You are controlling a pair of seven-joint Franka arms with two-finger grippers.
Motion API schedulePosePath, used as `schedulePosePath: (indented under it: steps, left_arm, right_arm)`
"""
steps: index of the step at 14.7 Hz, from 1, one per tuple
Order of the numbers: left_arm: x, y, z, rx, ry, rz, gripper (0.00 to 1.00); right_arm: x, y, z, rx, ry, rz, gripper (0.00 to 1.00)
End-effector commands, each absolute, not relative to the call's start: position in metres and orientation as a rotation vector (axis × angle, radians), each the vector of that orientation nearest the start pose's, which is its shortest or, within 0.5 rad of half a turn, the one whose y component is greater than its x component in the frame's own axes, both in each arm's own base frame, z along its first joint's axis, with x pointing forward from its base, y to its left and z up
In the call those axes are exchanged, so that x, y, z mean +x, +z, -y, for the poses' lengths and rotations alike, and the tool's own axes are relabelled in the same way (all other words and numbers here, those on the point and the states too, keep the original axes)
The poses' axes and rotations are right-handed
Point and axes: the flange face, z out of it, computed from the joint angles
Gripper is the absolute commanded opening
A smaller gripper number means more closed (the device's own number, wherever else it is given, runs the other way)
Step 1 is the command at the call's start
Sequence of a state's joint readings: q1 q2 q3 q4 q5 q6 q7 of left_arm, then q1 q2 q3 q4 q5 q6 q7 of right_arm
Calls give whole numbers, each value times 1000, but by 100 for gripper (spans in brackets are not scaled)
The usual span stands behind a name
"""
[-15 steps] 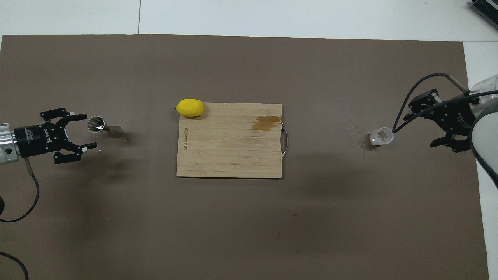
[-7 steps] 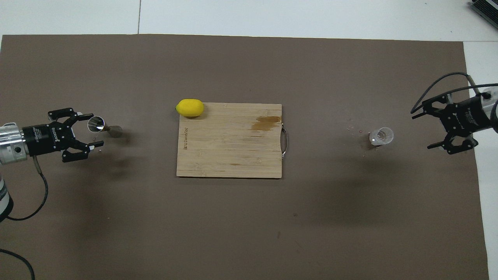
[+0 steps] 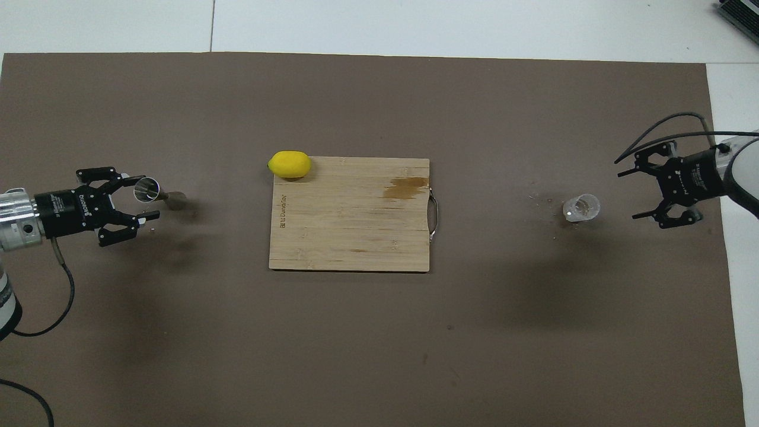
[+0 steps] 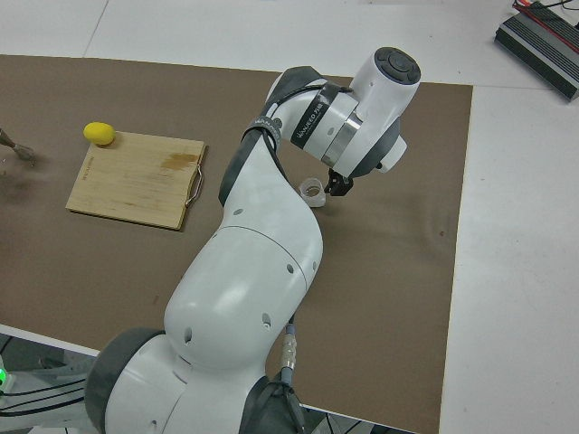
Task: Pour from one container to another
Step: 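Grasp the dark cup with the left gripper while the right gripper opens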
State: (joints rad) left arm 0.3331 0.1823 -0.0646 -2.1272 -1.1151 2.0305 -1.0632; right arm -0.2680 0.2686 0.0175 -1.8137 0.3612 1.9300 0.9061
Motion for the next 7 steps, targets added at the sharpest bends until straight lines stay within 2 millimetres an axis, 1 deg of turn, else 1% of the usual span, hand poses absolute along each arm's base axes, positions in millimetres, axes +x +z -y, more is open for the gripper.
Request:
schedulePosePath:
  steps: [1, 2, 4, 5, 6, 7]
  left_arm:
    - [543, 330, -95, 1191, -718, -1953, 12]
    - [543, 330, -95, 1188, -724, -1953, 0]
    - [542, 329, -95, 1185, -729, -1954, 0]
    - [542, 330, -94, 1185, -736, -1951, 0]
    - [543, 332, -91, 1187, -760, -1942, 0]
    - [542, 333, -89, 1190, -775, -1935, 0]
  right_arm:
    - [598, 363, 132, -2202, 378, -1778, 87]
    - [600, 352, 135, -2191, 392, -1782, 87]
    - [604, 325, 139, -2179, 428, -1756, 89]
    - [608, 317, 144, -2157, 439, -1744, 90]
    - [610, 303, 152, -2139, 456, -1733, 90]
    - [612, 298, 155, -2132, 459, -1725, 90]
